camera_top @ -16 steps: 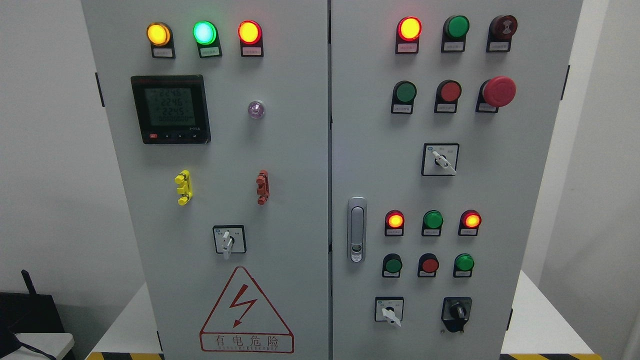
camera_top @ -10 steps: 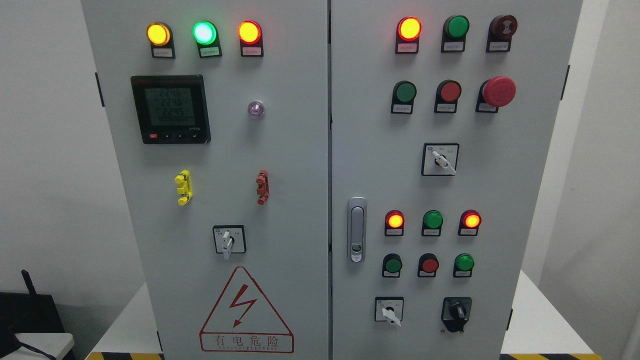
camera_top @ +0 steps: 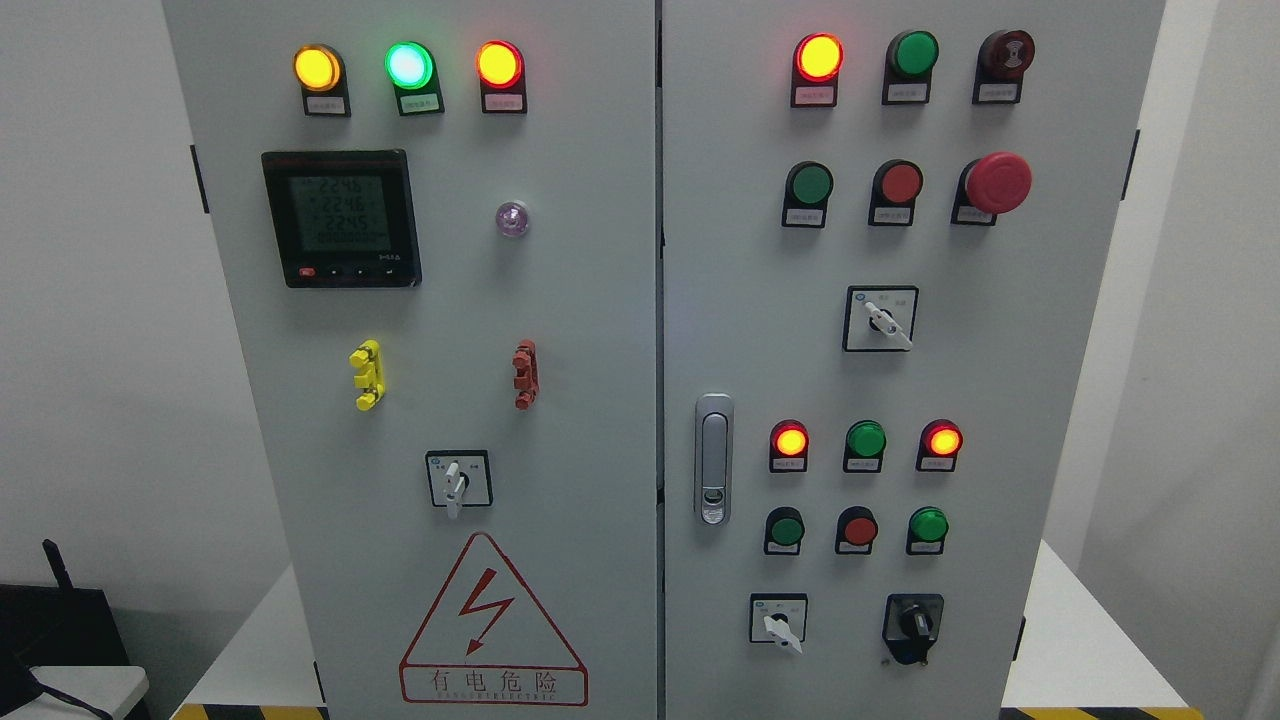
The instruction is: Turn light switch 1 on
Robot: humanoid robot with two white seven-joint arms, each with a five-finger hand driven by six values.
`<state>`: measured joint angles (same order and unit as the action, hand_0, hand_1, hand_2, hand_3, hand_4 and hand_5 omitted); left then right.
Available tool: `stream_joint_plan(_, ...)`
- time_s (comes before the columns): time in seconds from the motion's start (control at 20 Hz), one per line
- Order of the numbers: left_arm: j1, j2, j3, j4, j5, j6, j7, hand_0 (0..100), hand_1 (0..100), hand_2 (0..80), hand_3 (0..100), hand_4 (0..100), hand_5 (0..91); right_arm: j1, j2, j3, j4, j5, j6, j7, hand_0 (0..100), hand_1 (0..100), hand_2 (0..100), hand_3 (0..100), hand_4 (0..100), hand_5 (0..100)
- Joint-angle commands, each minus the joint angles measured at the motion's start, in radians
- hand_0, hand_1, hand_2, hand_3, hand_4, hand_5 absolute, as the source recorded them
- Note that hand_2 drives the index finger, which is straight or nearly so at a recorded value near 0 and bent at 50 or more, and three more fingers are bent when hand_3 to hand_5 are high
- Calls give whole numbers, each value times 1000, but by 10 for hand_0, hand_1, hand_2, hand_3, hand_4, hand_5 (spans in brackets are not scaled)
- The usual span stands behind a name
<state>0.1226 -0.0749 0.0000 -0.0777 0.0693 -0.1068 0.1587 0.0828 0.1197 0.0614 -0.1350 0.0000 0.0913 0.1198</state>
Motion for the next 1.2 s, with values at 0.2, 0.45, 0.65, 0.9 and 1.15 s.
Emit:
stream_joint_plan(0.2,100,10,185,-234,-66,-2,-2,430,21,0,0,0,0,0,0,0,0,-17,-1,0,120,389,0,0,0,0)
stream_joint_plan(0.45,160,29,317,-395,-134,-53,-2,429,37,0,0,24,0,0,0,0,0,-17,-1,0,120,389,0,0,0,0)
stream_joint_plan(0.65,173,41,365,-491,-134,-111,1,438,59,0,0,51,0,0,0,0,0,-17,-1,0,120,389,0,0,0,0)
stream_joint_plan(0.9,180,43,423,-695,-135,-109,-8,452,59,0,7,54,0,0,0,0,0,-17,-1,0,120,389,0,0,0,0)
stream_joint_plan(1.15,175,43,468,-916,-135,-109,-36,456,54,0,50,99,0,0,0,0,0,-17,-1,0,120,389,0,0,0,0)
